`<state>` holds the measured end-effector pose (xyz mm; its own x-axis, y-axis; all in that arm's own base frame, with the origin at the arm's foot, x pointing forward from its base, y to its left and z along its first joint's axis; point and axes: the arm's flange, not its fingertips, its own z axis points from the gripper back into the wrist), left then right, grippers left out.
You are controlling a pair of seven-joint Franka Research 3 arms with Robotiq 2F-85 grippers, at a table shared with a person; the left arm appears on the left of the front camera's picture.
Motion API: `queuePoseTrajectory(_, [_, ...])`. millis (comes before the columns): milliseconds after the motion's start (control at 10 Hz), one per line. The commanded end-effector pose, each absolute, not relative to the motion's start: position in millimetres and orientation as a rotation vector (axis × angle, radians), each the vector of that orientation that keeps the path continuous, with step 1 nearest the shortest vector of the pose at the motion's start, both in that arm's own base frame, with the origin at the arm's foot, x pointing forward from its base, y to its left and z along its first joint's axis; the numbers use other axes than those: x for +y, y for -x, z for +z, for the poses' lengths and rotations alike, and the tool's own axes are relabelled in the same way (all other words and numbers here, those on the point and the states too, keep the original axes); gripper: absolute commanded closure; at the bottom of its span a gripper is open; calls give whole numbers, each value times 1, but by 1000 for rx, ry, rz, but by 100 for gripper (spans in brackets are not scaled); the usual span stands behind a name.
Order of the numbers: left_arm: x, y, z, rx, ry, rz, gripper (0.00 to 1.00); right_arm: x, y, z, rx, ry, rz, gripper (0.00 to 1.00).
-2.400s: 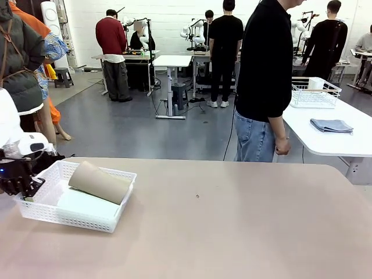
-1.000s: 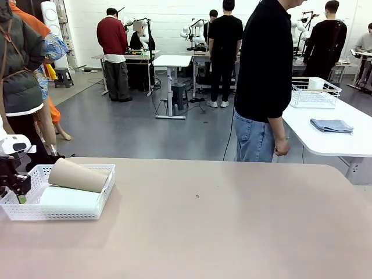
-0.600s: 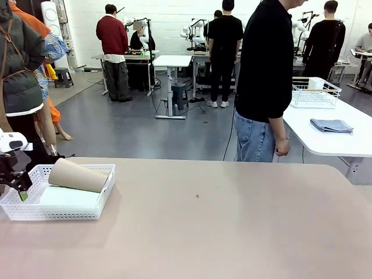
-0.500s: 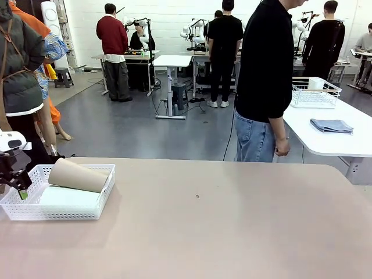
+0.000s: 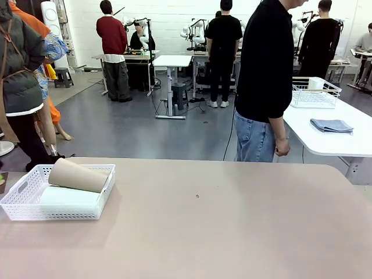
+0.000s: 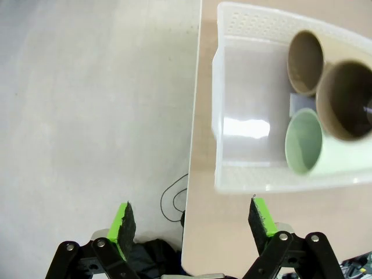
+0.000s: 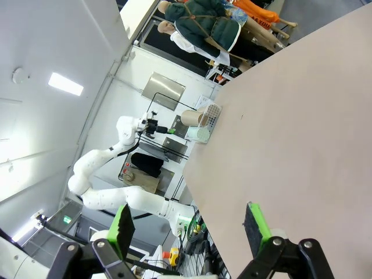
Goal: Clean and organize the cups into the basket.
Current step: Move the Organizing basket back to the left side of the table.
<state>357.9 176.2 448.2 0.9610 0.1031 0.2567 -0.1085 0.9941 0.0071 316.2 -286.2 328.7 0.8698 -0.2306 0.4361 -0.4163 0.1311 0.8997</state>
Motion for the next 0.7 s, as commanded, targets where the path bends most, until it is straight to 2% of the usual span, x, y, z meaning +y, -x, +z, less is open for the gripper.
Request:
queuePoseTrajectory(0, [167,-299,453,-274,-100,80,0,-285,-316,331,-542,-1452,152,0])
queuePoseTrajectory(400, [165,-253,434,-316,-132,24,0,-285,-316,331,-542,-1452,152,0])
queuePoseTrajectory(500, [182,-300,483,-285,-125,60,0,-285,-316,331,-542,-1452,152,0])
queuePoseTrajectory(600, [182,-300,483,-285,-125,60,0,-285,-316,331,-542,-1452,152,0])
